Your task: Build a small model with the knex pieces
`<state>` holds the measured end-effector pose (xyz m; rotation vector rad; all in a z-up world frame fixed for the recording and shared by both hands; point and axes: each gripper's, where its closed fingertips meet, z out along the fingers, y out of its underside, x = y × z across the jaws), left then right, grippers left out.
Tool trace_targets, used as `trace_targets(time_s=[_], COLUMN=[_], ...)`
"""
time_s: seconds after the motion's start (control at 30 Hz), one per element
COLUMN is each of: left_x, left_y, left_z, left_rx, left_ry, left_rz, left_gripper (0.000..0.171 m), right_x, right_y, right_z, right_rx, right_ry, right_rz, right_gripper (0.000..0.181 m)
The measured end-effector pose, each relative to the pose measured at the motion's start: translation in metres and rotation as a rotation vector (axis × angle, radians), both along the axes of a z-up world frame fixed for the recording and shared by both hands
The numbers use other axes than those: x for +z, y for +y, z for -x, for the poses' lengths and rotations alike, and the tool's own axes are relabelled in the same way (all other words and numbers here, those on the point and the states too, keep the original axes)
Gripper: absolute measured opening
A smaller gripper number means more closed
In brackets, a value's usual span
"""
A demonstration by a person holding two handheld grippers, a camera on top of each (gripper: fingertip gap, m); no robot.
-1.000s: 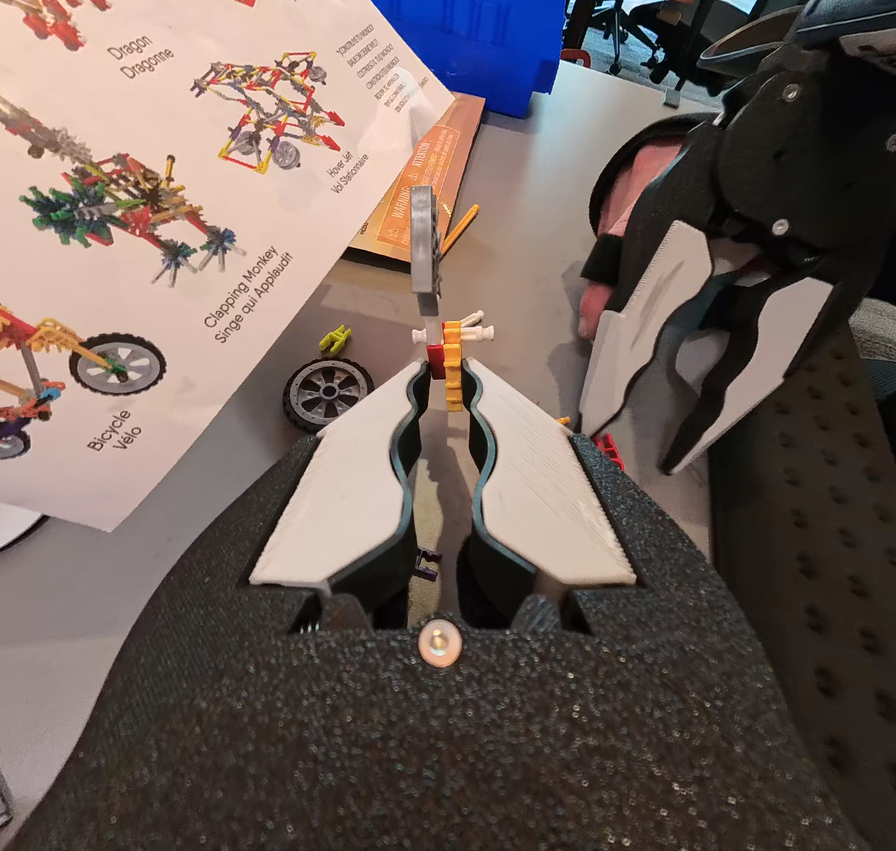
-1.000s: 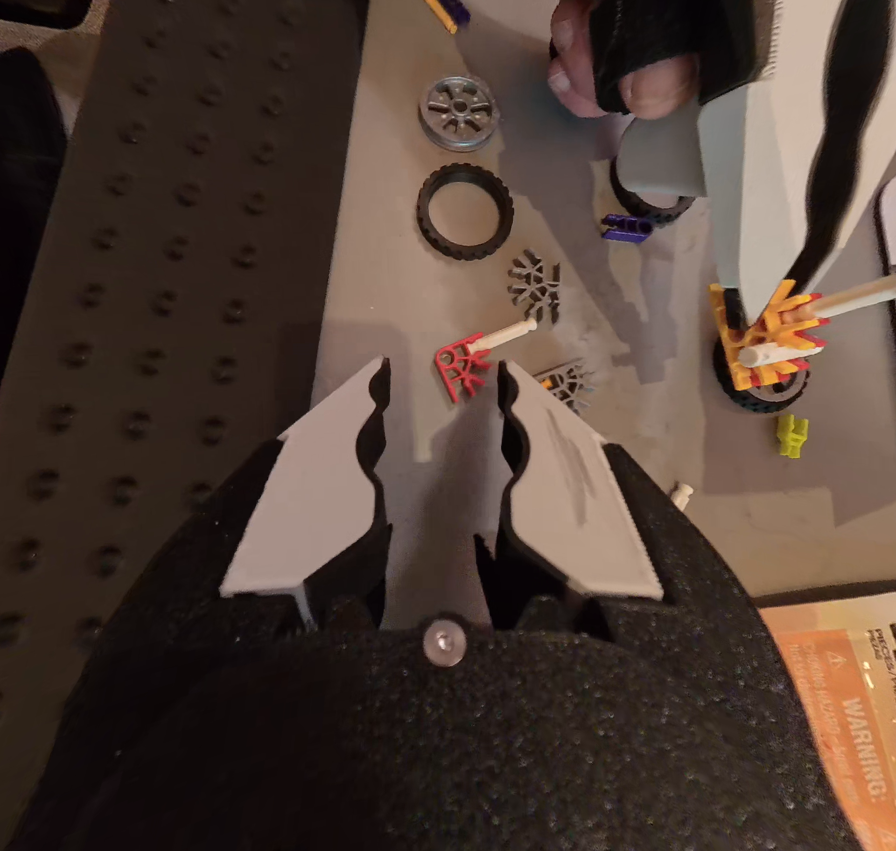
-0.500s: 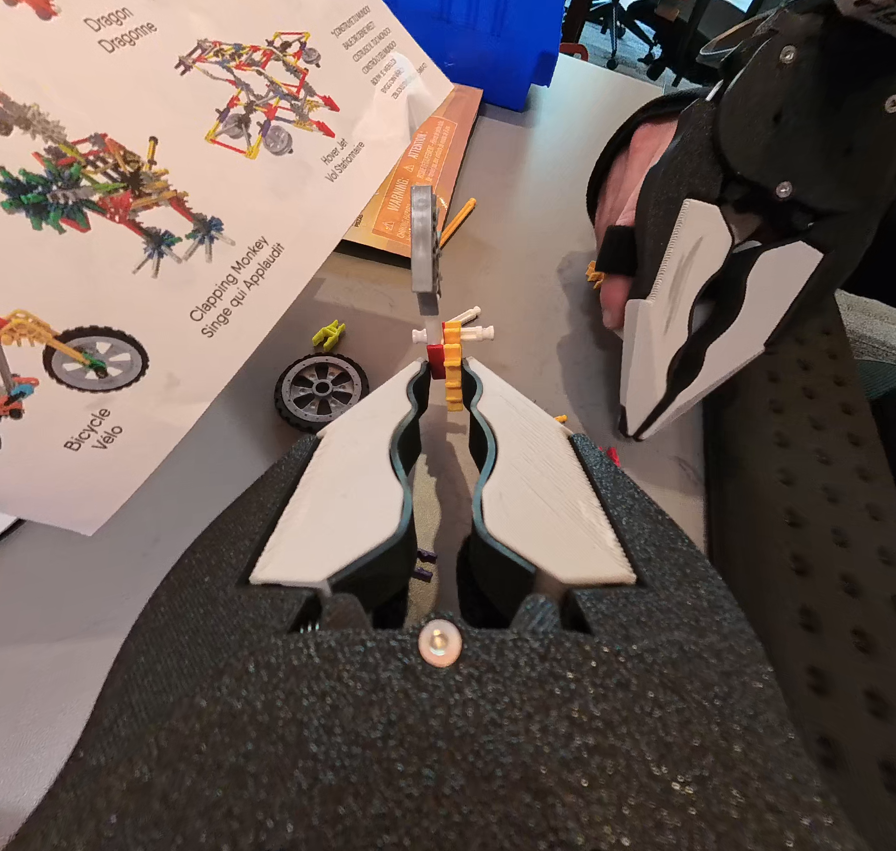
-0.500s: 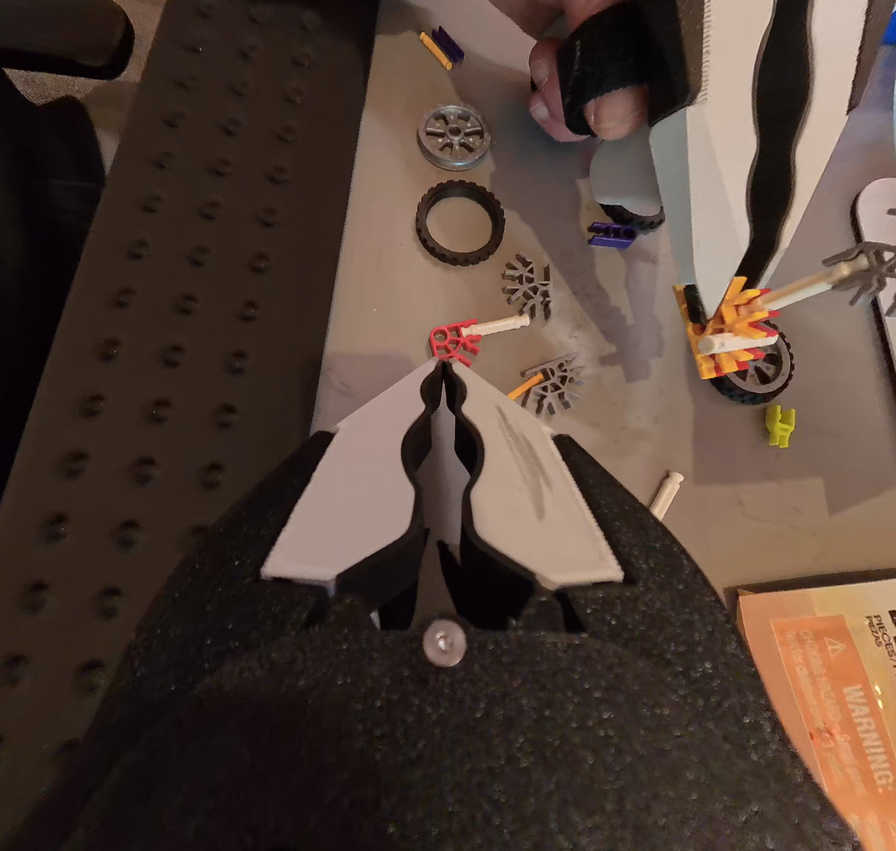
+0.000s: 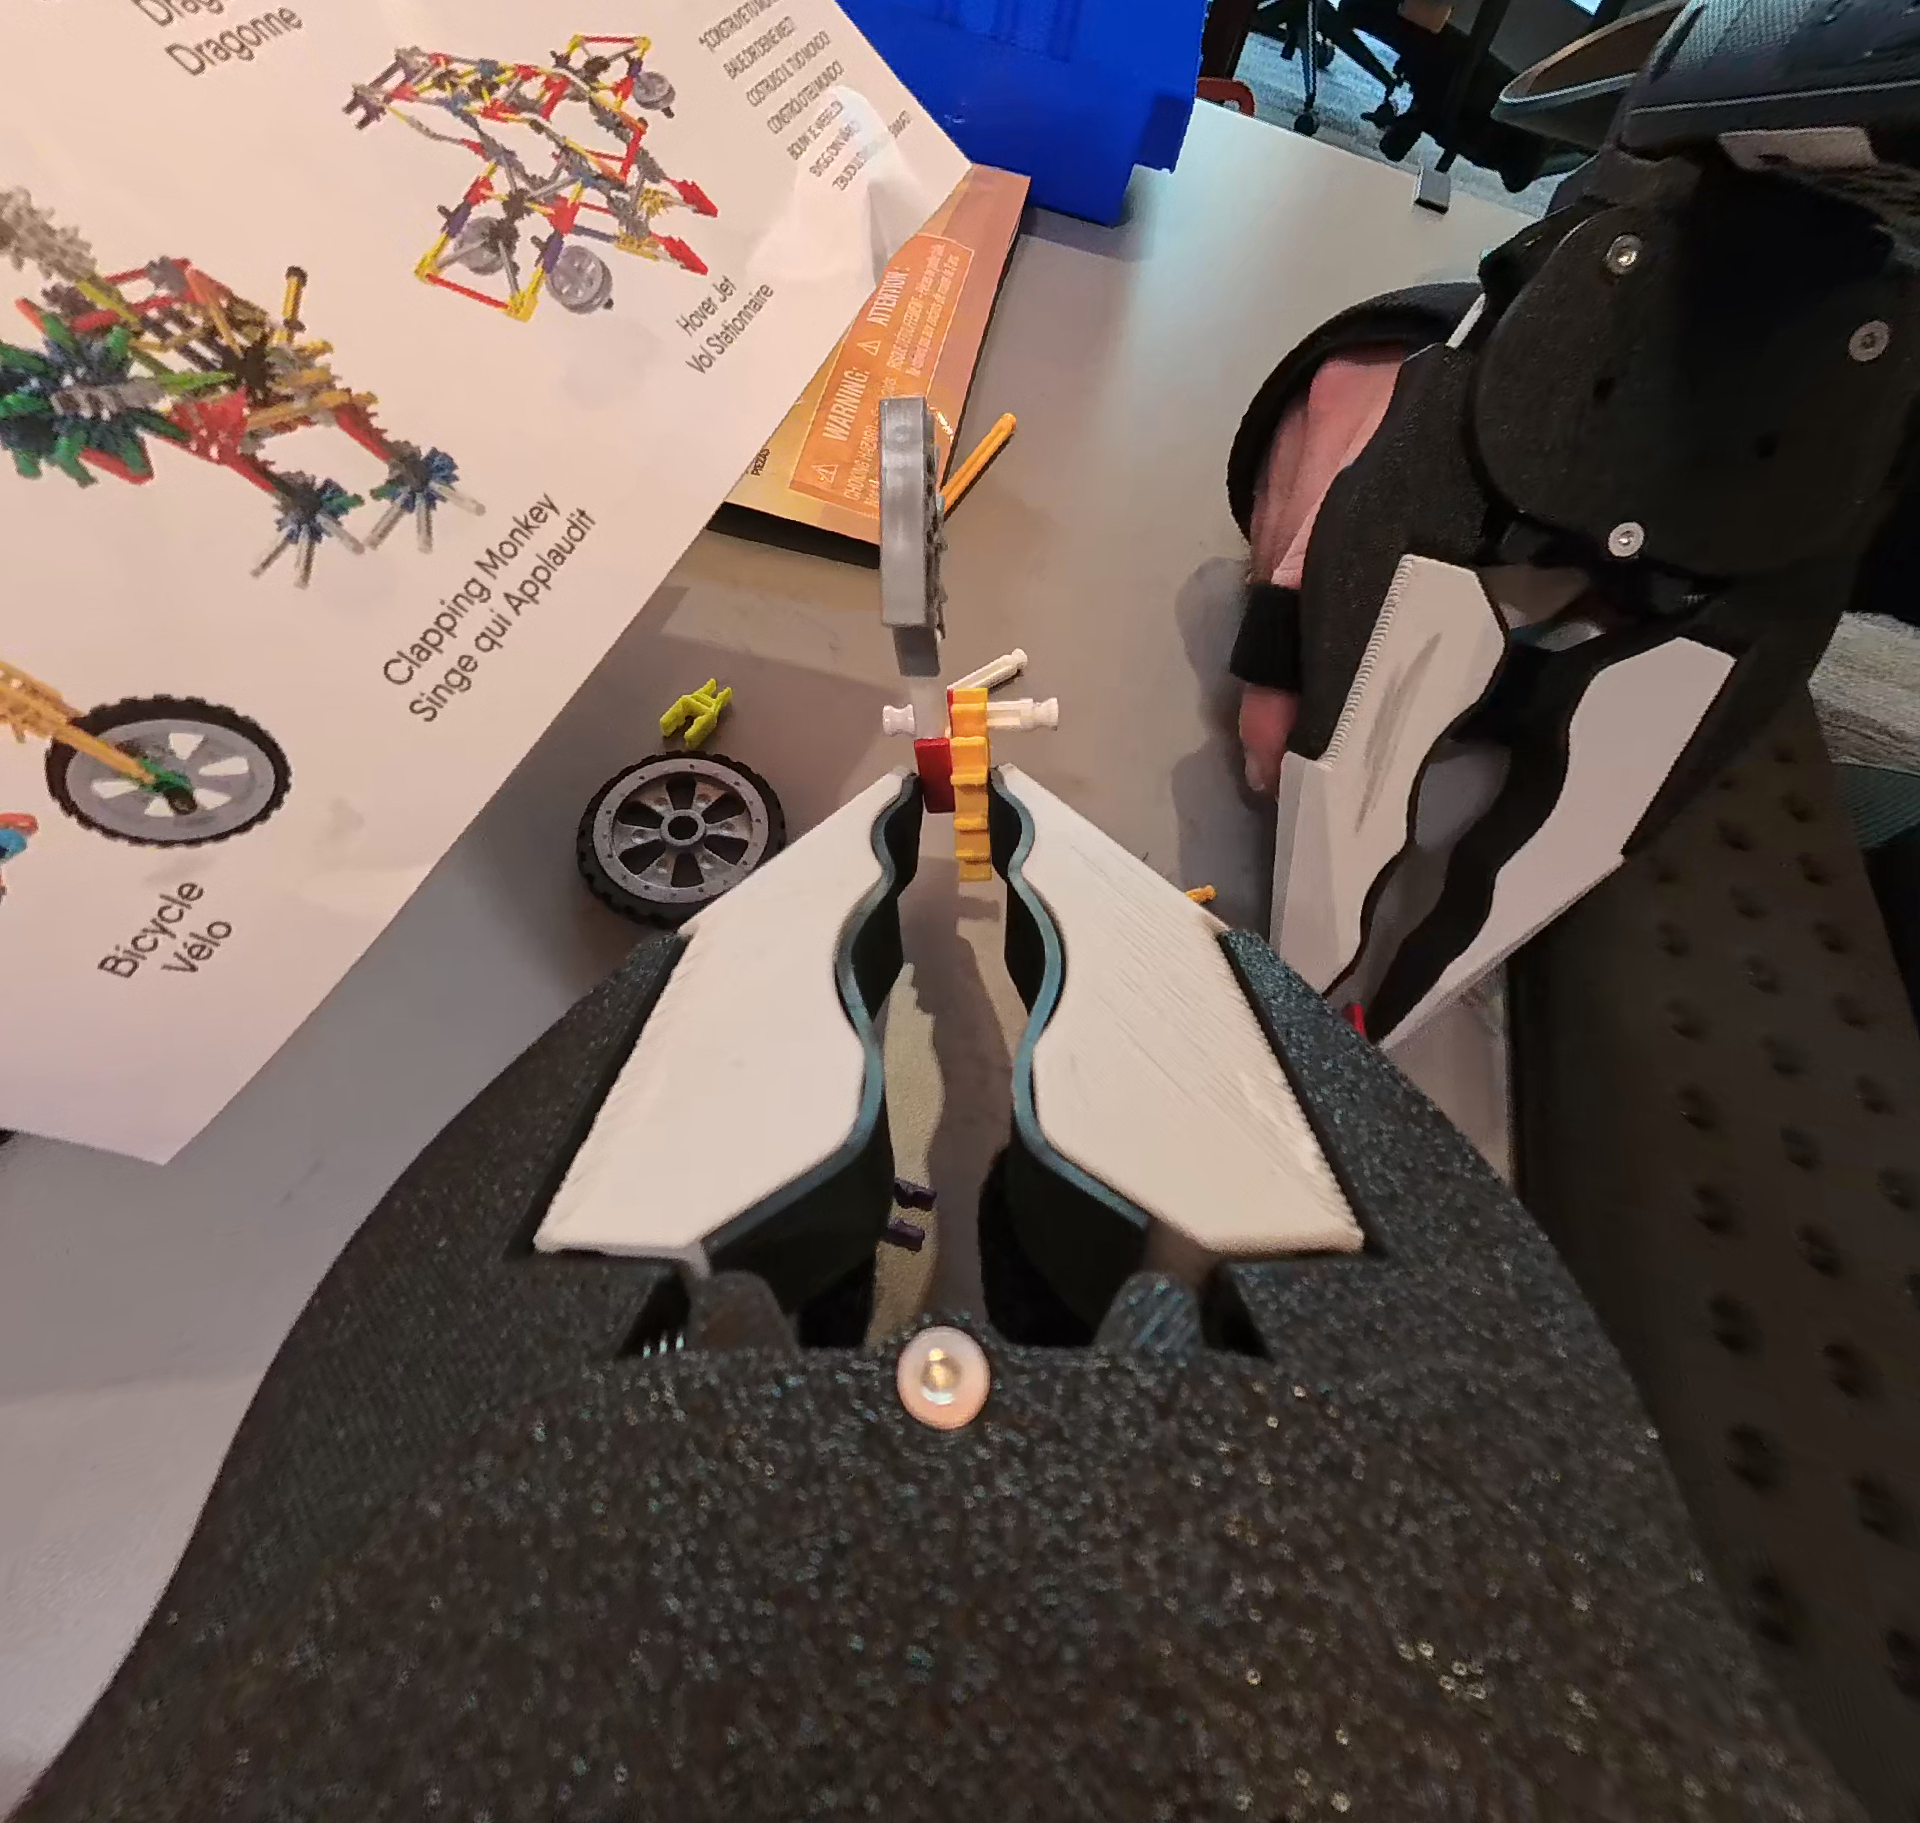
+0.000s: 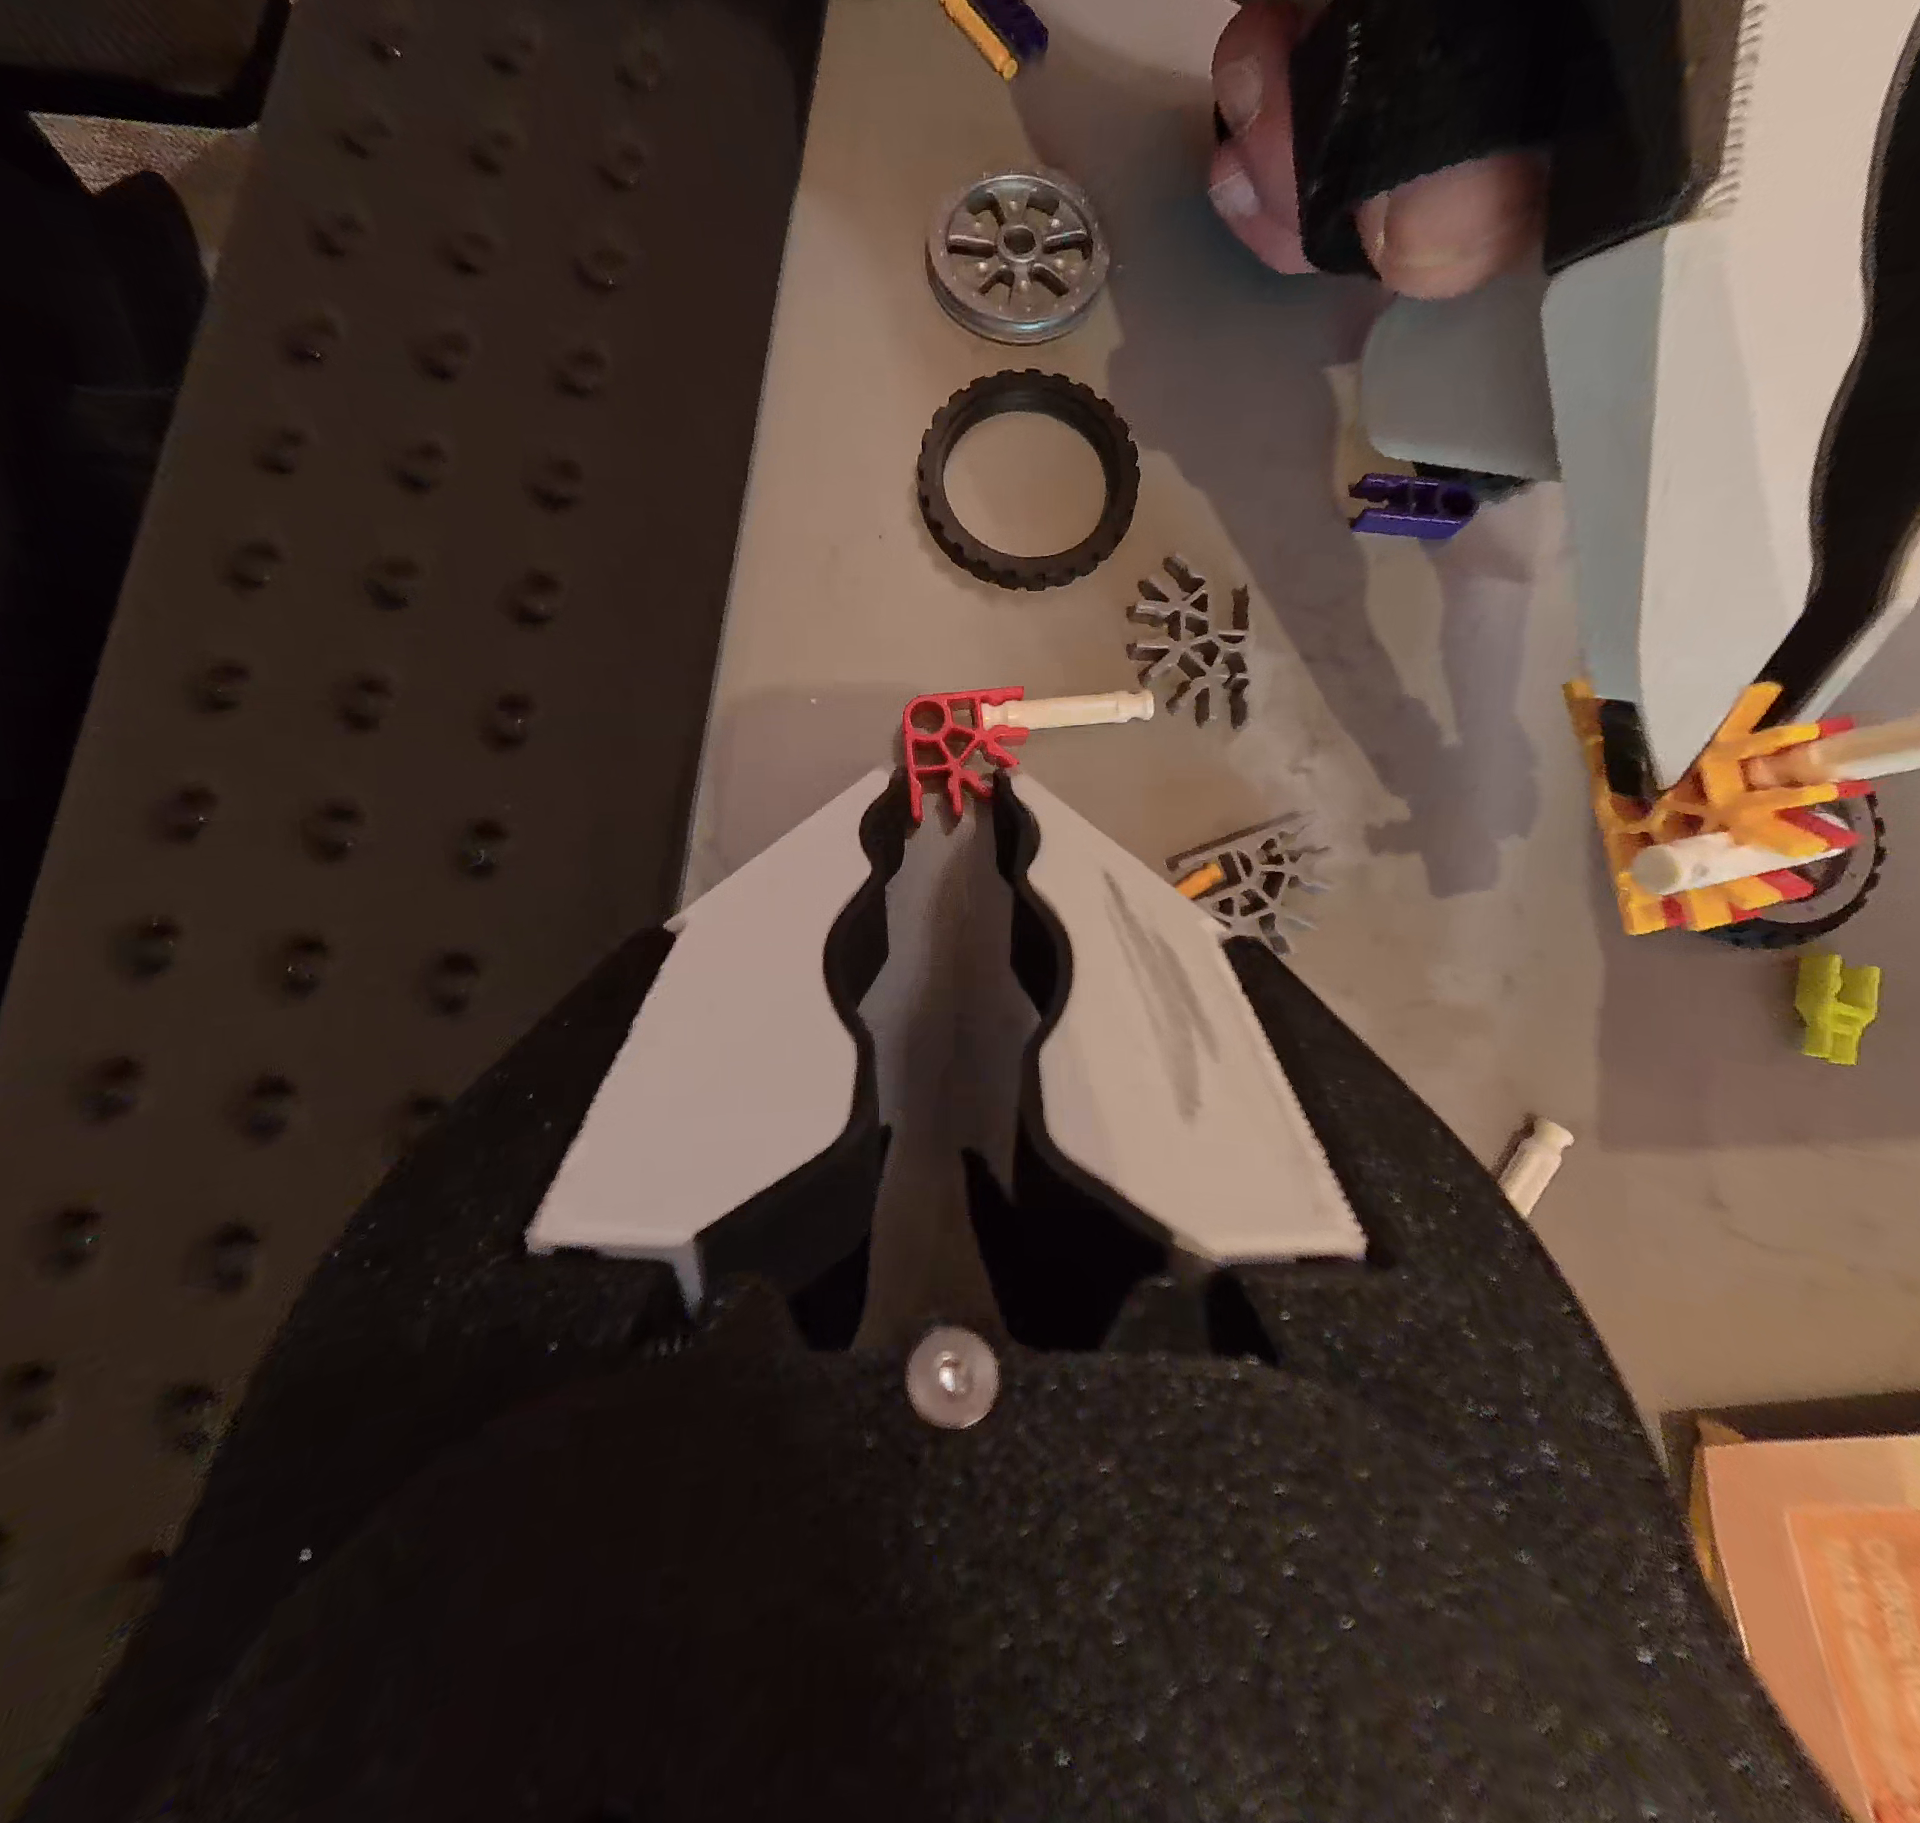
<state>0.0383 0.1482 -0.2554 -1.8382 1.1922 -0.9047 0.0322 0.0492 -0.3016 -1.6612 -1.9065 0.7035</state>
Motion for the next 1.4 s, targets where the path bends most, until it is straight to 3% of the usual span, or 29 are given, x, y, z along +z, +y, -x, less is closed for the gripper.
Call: trace_targets(time_s=[0.3, 0.43, 0.57, 0.67, 0.97, 1.4], left_x=[0.001, 0.004, 0.008, 0.013, 0.018, 0.019], left_y=[0.001, 0.002, 0.001, 0.0, -0.01, -0.012], left_z=[0.001, 0.002, 0.001, 0.001, -0.007, -0.009], left_rx=[0.007, 0.015, 0.013, 0.006, -0.04, -0.048], left_ry=[-0.01, -0.032, -0.076, -0.117, -0.162, -0.18], left_rz=[0.01, 0.029, 0.069, 0.101, 0.151, 0.177], left_gripper=[0.012, 0.012, 0.012, 0.012, 0.012, 0.012], right_x=[0.008, 0.033, 0.068, 0.08, 0.077, 0.076], right_y=[0.0, 0.008, 0.031, 0.052, 0.073, 0.073], right_z=[-0.003, -0.009, -0.016, -0.024, -0.026, -0.022], right_rx=[0.001, -0.015, -0.099, -0.168, -0.196, -0.181], right_ry=[0.037, 0.131, 0.256, 0.288, 0.233, 0.232], right_rz=[-0.057, -0.165, -0.334, -0.466, -0.702, -0.763], right_gripper=[0.015, 0.015, 0.015, 0.015, 0.015, 0.015])
